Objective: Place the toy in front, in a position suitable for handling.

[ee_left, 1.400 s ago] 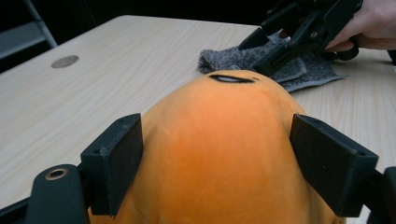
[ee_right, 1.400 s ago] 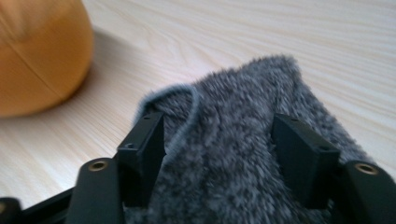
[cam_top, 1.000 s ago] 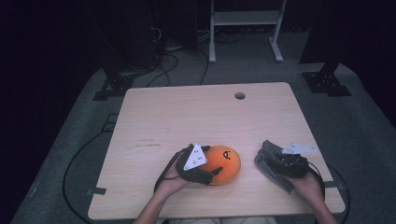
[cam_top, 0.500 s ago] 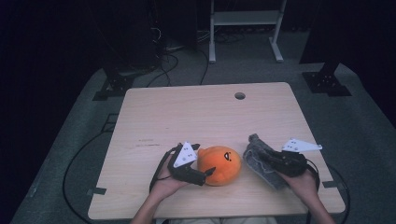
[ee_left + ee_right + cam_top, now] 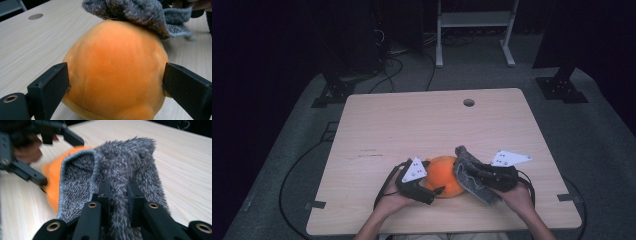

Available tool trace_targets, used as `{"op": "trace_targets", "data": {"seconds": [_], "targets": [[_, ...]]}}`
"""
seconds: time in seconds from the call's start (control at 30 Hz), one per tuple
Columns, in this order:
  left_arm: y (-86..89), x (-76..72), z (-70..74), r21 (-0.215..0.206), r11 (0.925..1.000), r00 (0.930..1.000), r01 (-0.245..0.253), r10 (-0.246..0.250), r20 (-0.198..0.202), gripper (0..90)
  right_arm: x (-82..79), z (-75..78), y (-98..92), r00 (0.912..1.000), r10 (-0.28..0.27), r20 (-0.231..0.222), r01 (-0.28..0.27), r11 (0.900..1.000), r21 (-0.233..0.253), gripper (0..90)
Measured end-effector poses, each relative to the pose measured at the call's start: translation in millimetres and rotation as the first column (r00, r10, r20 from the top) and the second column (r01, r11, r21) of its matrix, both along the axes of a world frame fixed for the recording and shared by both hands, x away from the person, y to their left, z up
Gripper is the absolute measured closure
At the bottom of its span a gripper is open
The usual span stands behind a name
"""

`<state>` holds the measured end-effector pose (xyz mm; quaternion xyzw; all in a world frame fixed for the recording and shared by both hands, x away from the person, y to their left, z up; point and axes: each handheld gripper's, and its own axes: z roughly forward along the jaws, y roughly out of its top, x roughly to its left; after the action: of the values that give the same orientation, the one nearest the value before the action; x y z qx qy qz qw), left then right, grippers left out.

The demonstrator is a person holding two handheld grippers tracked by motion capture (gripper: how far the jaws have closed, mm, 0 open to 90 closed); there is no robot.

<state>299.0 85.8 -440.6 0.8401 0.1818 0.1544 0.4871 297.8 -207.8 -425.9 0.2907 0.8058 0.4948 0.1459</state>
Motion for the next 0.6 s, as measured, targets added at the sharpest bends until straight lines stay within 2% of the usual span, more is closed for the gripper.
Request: {"op": "trace_targets", "data": {"seconds": [0.07, 0.23, 0.3, 0.33, 0.47, 0.6], "targets": [[-2.5, 0.1, -1.5, -0.002, 1.0, 0.9999, 0.001, -0.001, 0.012, 6.6, -1.1, -2.2, -0.5, 1.0, 0.002, 0.009, -0.002, 1.0, -0.006, 75.4], [-2.3, 1.6, -1.8, -0.011, 0.9999, 1.0, -0.004, 0.004, 0.005, 5.6, -6.1, -5.4, 1.7, 0.9959, 0.003, 0.091, 0.001, 0.999, -0.037, 74.4], [-2.6, 1.8, -1.8, -0.011, 0.9999, 1.0, -0.006, 0.006, 0.007, 5.4, -6.8, -5.0, 3.5, 0.9946, -0.009, 0.104, 0.014, 0.999, -0.046, 74.4], [-2.7, 2.1, -1.8, -0.011, 0.9999, 1.0, -0.007, 0.007, 0.005, 5.3, -6.3, -4.3, 4.8, 0.9914, 0.001, 0.131, 0.008, 0.998, -0.067, 74.3], [-3.9, 4.6, -3.1, -0.019, 0.9997, 0.9999, -0.016, 0.016, -0.005, 3.9, -6.1, -3.5, 4.8, 0.9898, 0.011, 0.142, 0.0, 0.997, -0.077, 74.3], [-4.8, 5.4, -3.6, -0.011, 0.9998, 0.9999, -0.014, 0.014, -0.007, 3.2, -5.7, -2.7, 4.1, 0.9921, 0.005, 0.125, 0.004, 0.997, -0.072, 74.0]]}}
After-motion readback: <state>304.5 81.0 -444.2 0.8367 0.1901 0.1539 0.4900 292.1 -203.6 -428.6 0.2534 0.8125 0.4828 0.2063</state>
